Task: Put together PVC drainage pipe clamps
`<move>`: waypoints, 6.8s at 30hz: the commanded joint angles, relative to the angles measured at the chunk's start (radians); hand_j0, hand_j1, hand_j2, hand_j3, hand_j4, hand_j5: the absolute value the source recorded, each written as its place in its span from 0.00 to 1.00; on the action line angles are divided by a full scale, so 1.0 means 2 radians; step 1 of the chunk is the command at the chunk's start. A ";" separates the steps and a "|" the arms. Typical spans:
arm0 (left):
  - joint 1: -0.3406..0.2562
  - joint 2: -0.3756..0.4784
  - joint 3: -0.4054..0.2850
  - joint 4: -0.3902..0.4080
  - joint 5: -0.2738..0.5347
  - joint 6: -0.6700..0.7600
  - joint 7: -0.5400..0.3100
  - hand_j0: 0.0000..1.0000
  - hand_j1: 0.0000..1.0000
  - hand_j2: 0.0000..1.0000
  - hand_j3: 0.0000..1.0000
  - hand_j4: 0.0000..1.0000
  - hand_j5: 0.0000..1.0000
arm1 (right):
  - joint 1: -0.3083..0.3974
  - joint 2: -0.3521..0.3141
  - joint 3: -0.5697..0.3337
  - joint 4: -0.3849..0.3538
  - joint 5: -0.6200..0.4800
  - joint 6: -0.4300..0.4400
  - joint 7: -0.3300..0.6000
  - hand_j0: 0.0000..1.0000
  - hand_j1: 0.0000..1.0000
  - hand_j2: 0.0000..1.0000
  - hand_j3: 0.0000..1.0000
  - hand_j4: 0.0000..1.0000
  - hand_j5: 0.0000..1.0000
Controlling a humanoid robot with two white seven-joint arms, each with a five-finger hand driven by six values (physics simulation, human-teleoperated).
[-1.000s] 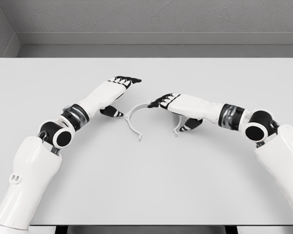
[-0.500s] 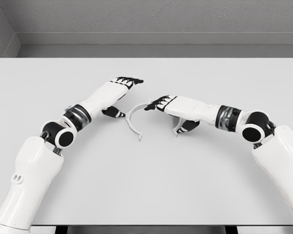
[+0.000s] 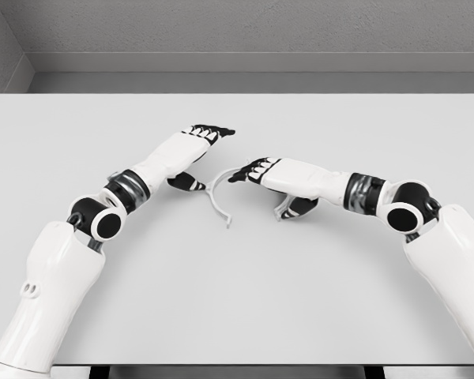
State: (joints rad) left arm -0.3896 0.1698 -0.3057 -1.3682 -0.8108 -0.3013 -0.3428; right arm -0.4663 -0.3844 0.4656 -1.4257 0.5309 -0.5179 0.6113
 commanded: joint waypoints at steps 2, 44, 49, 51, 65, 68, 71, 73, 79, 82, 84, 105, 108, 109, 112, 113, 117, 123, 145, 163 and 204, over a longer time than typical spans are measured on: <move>0.000 -0.002 0.000 -0.001 0.003 0.000 0.000 1.00 1.00 1.00 1.00 1.00 1.00 | 0.000 0.000 0.000 -0.007 -0.003 0.001 0.000 1.00 1.00 1.00 1.00 1.00 1.00; 0.061 0.002 0.000 -0.087 0.004 -0.034 0.001 1.00 1.00 1.00 1.00 1.00 1.00 | -0.063 -0.058 0.002 0.059 -0.003 0.001 0.000 1.00 1.00 1.00 1.00 1.00 1.00; 0.069 0.001 -0.001 -0.090 0.004 -0.035 0.000 1.00 1.00 1.00 1.00 1.00 1.00 | -0.067 -0.059 0.003 0.060 -0.003 0.000 0.000 1.00 1.00 1.00 1.00 1.00 1.00; 0.071 0.001 -0.001 -0.090 0.004 -0.035 0.000 1.00 1.00 1.00 1.00 1.00 1.00 | -0.067 -0.062 0.002 0.060 -0.003 0.000 0.000 1.00 1.00 1.00 1.00 1.00 1.00; 0.072 -0.002 -0.032 -0.088 0.003 -0.034 0.000 1.00 1.00 1.00 1.00 1.00 1.00 | -0.099 -0.075 -0.001 0.103 -0.005 0.002 -0.024 1.00 1.00 1.00 1.00 1.00 1.00; 0.072 -0.002 -0.033 -0.087 0.003 -0.034 0.000 1.00 1.00 1.00 1.00 1.00 1.00 | -0.100 -0.075 -0.001 0.103 -0.005 0.002 -0.024 1.00 1.00 1.00 1.00 1.00 1.00; 0.071 -0.002 -0.034 -0.084 0.002 -0.034 0.000 1.00 1.00 1.00 1.00 1.00 1.00 | -0.099 -0.075 -0.001 0.102 -0.005 0.002 -0.023 1.00 1.00 1.00 1.00 1.00 1.00; 0.071 -0.002 -0.034 -0.084 0.001 -0.034 0.000 1.00 1.00 1.00 1.00 1.00 1.00 | -0.098 -0.075 -0.001 0.099 -0.005 0.001 -0.023 1.00 1.00 1.00 1.00 1.00 1.00; 0.069 -0.002 -0.033 -0.081 0.001 -0.033 0.000 1.00 1.00 1.00 1.00 1.00 1.00 | -0.099 -0.075 -0.001 0.101 -0.005 0.001 -0.022 1.00 1.00 1.00 1.00 1.00 1.00; 0.067 -0.004 -0.034 -0.081 0.000 -0.033 0.000 1.00 1.00 1.00 1.00 1.00 1.00 | -0.099 -0.075 -0.001 0.102 -0.005 0.001 -0.022 1.00 1.00 1.00 1.00 1.00 1.00; 0.065 -0.005 -0.037 -0.080 0.000 -0.030 0.000 1.00 1.00 1.00 1.00 1.00 1.00 | -0.099 -0.075 0.000 0.103 -0.005 0.001 -0.022 1.00 1.00 1.00 1.00 1.00 1.00; 0.052 -0.025 -0.041 -0.062 -0.003 -0.029 0.000 1.00 1.00 1.00 1.00 1.00 1.00 | -0.098 -0.082 0.000 0.102 -0.005 0.001 -0.023 1.00 1.00 1.00 1.00 1.00 1.00; 0.051 -0.025 -0.044 -0.062 -0.003 -0.028 0.000 1.00 1.00 1.00 1.00 1.00 1.00 | -0.098 -0.082 0.000 0.102 -0.006 0.001 -0.023 1.00 1.00 1.00 1.00 1.00 1.00; 0.051 -0.027 -0.044 -0.062 -0.003 -0.028 0.000 1.00 1.00 1.00 1.00 1.00 1.00 | -0.098 -0.082 0.000 0.102 -0.007 0.001 -0.023 1.00 1.00 1.00 1.00 1.00 1.00; 0.050 -0.033 -0.044 -0.060 -0.003 -0.028 0.000 1.00 1.00 1.00 1.00 1.00 1.00 | -0.098 -0.082 0.000 0.101 -0.008 0.001 -0.023 1.00 1.00 1.00 1.00 1.00 1.00; 0.049 -0.033 -0.044 -0.059 -0.003 -0.028 0.000 1.00 1.00 1.00 1.00 1.00 1.00 | -0.098 -0.082 0.000 0.101 -0.008 0.001 -0.023 1.00 1.00 1.00 1.00 1.00 1.00; 0.044 -0.034 -0.044 -0.053 -0.003 -0.028 0.000 1.00 1.00 1.00 1.00 1.00 1.00 | -0.099 -0.084 0.000 0.102 -0.009 0.001 -0.023 1.00 1.00 1.00 1.00 1.00 1.00; 0.043 -0.041 -0.044 -0.053 -0.003 -0.027 0.000 1.00 1.00 1.00 1.00 1.00 1.00 | -0.100 -0.095 -0.002 0.103 -0.009 0.001 -0.024 1.00 1.00 1.00 1.00 1.00 1.00; 0.031 0.016 0.030 -0.038 0.002 -0.026 0.000 1.00 1.00 1.00 1.00 1.00 1.00 | -0.099 -0.106 -0.023 0.102 -0.009 0.002 -0.024 1.00 1.00 1.00 1.00 1.00 1.00; 0.002 -0.021 0.010 0.006 0.002 -0.025 0.000 1.00 1.00 1.00 1.00 1.00 1.00 | -0.094 -0.105 -0.020 0.098 -0.009 0.001 -0.023 1.00 1.00 1.00 1.00 1.00 1.00; -0.005 -0.014 0.011 -0.002 0.005 -0.030 0.000 1.00 1.00 1.00 1.00 1.00 1.00 | -0.092 -0.107 -0.020 0.094 -0.010 -0.003 -0.024 1.00 1.00 1.00 1.00 1.00 1.00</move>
State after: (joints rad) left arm -0.3836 0.1184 -0.2942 -1.3439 -0.8074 -0.3600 -0.3433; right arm -0.6504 -0.5978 0.4287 -1.2376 0.5163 -0.5245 0.5639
